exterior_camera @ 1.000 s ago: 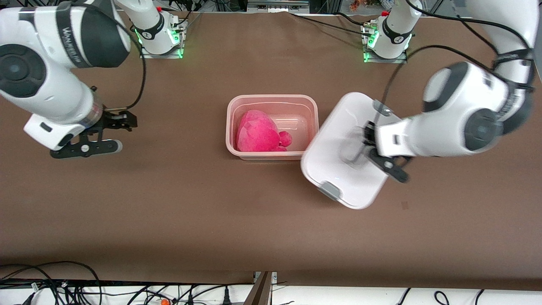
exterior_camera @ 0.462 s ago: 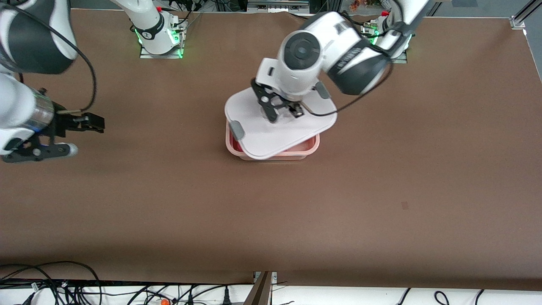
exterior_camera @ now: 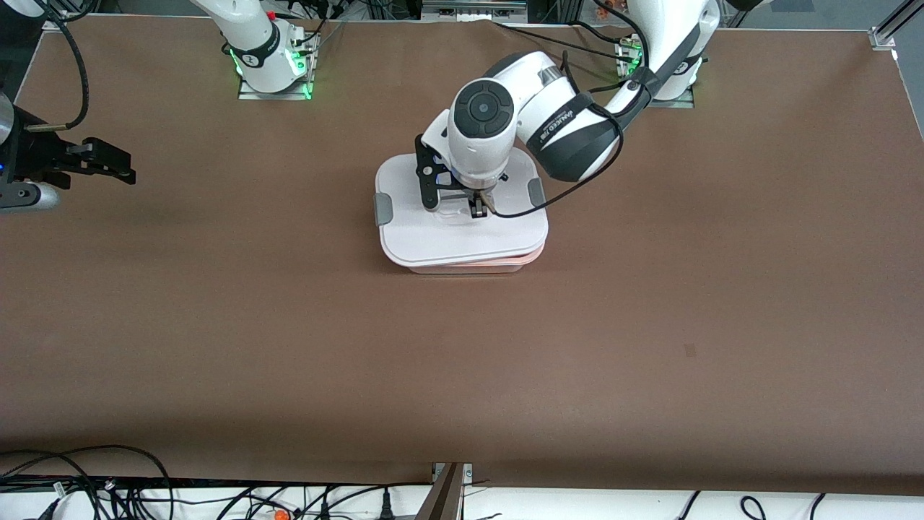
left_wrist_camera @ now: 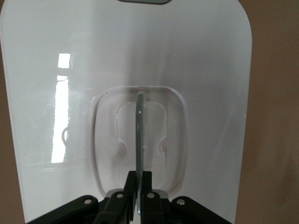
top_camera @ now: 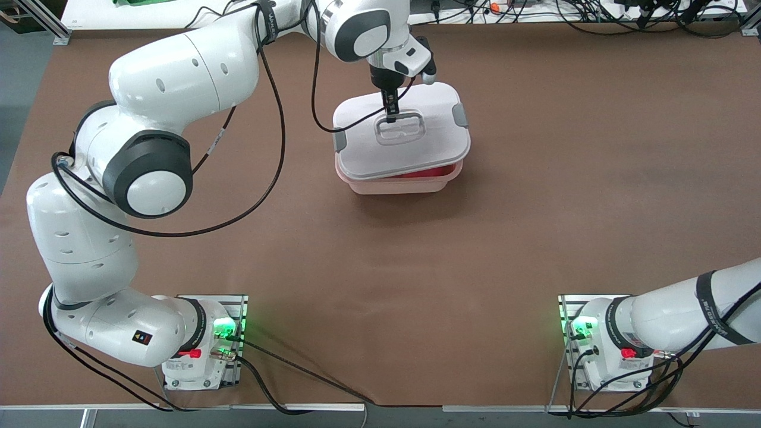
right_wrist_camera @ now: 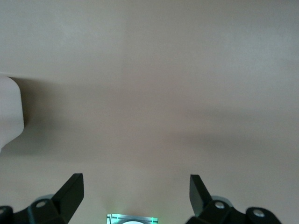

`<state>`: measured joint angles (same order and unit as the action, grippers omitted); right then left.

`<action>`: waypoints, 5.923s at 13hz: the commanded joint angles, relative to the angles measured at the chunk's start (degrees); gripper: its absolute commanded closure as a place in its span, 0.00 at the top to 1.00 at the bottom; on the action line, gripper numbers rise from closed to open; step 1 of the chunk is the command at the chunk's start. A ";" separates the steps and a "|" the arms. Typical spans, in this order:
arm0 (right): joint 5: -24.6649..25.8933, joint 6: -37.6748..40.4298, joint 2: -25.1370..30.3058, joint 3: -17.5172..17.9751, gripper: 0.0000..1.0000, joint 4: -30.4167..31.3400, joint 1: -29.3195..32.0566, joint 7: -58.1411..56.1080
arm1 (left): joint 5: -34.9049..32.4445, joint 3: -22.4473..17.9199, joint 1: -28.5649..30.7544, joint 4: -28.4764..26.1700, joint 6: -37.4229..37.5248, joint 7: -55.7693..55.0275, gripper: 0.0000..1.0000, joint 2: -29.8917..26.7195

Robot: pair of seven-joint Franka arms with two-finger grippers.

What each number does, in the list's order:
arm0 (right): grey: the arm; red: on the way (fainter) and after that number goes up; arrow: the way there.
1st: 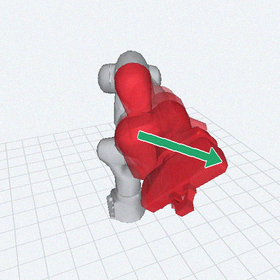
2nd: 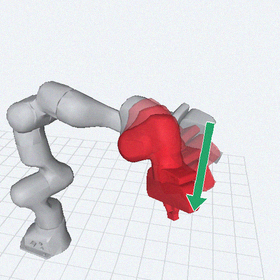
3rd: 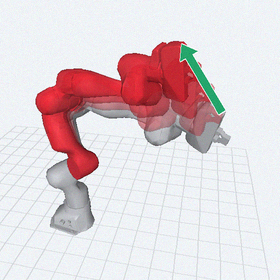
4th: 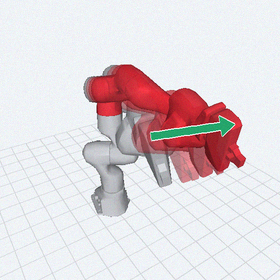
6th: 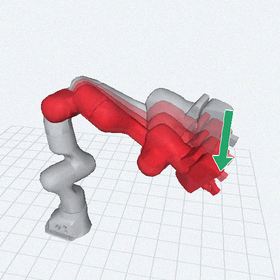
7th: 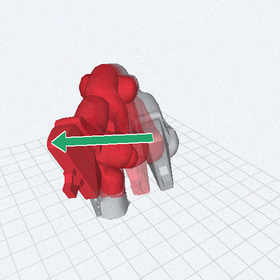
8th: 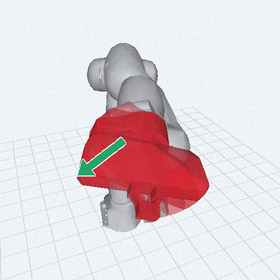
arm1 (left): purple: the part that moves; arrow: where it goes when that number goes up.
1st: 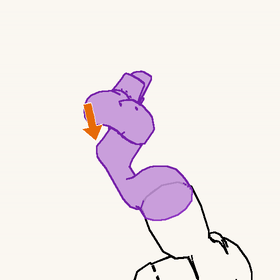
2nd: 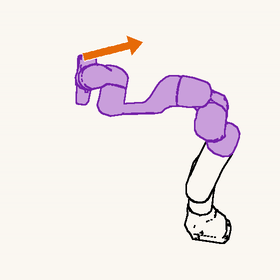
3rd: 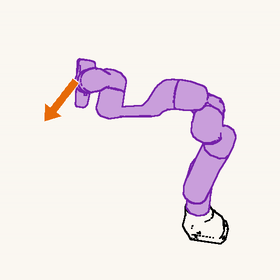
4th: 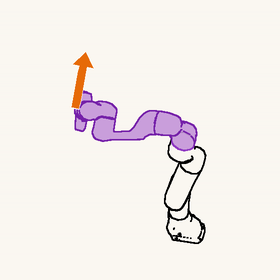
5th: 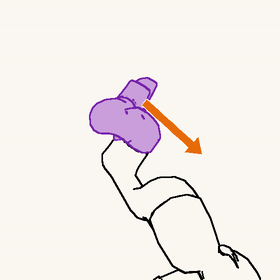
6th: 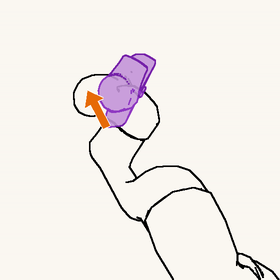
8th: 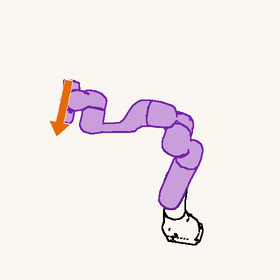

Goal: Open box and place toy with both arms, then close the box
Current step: 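Carry the lid back over the box with the left gripper, then press the lid down onto the box with the left gripper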

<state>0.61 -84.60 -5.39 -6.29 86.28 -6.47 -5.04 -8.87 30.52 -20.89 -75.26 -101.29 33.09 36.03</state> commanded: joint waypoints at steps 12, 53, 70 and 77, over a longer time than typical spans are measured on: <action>1.85 1.11 1.52 0.93 1.00 1.17 3.49 -0.41 | -3.61 -0.19 0.32 -0.59 0.30 3.30 0.00 1.68; 2.99 0.58 2.23 6.12 1.00 1.43 7.27 -0.32 | -3.61 -0.37 -3.36 4.59 0.21 0.84 0.00 5.28; 2.99 0.58 2.14 6.21 1.00 1.35 7.27 -0.32 | -4.23 -0.98 -2.49 3.36 2.84 3.83 0.00 4.75; 2.99 0.58 2.14 6.12 1.00 1.43 7.27 -0.32 | -4.14 -1.07 -2.93 3.54 2.94 3.56 0.00 4.93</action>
<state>3.40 -84.44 -3.03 -0.89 88.67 -0.06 -5.04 -11.36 29.21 -23.51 -72.91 -99.46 36.37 40.41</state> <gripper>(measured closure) 0.000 0.930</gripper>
